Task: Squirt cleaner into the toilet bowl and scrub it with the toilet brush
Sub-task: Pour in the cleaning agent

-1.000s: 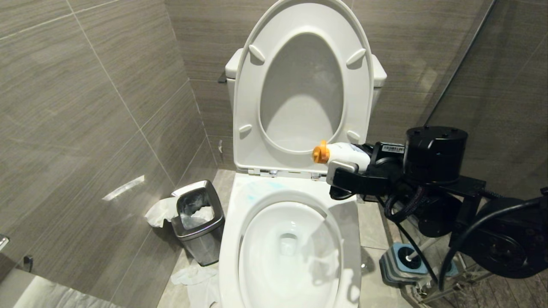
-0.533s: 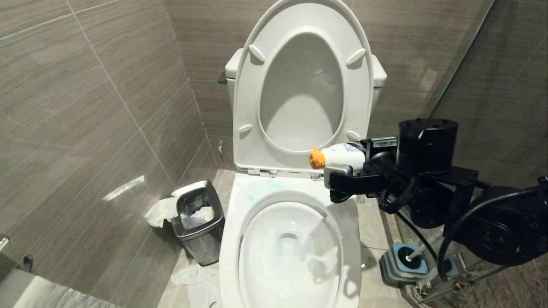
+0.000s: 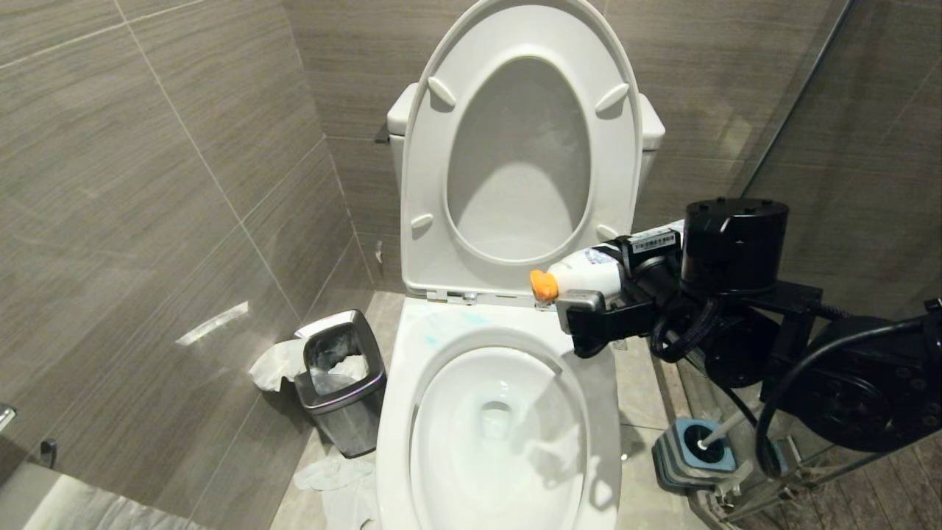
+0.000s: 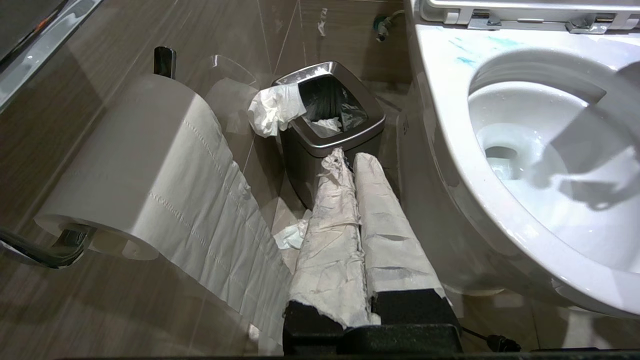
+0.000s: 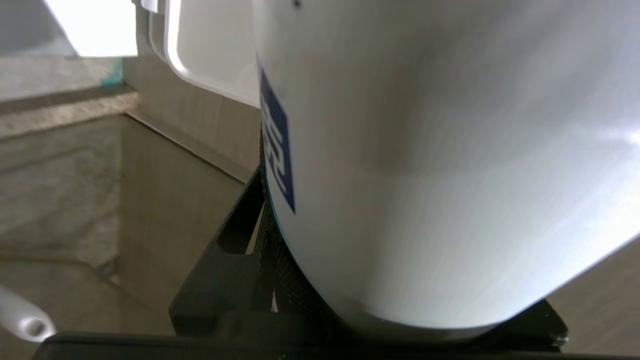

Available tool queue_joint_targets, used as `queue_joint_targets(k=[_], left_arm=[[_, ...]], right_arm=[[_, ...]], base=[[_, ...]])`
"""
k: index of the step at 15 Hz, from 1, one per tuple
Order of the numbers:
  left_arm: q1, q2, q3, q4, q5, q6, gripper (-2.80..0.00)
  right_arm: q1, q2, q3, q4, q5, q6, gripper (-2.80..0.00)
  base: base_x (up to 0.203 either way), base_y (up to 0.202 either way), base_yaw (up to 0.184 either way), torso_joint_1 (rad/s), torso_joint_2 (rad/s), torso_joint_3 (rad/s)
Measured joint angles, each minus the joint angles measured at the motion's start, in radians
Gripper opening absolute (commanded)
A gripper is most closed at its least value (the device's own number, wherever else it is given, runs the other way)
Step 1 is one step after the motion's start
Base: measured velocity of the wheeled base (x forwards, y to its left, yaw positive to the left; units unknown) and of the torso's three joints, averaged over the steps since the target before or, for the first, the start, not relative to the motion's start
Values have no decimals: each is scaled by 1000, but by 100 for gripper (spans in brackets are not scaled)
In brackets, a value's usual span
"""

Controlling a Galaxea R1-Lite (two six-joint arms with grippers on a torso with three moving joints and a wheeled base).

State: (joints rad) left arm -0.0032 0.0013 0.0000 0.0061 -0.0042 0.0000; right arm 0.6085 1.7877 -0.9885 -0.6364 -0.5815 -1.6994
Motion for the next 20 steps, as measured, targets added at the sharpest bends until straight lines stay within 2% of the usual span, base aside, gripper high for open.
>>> queue_joint_targets(k=[6, 13, 20], left_arm=[[0, 0, 0, 0, 0, 0, -280], [0, 0, 0, 0, 0, 0, -280], [0, 0, 0, 0, 0, 0, -280]], right_arm=[[1, 0, -25, -2, 4, -104, -280], [7, 6, -36, -2, 2, -111, -280], [40, 41, -102, -3, 3, -104, -280]], base=[[0, 0, 0, 0, 0, 0], [0, 0, 0, 0, 0, 0], [0, 0, 0, 0, 0, 0]])
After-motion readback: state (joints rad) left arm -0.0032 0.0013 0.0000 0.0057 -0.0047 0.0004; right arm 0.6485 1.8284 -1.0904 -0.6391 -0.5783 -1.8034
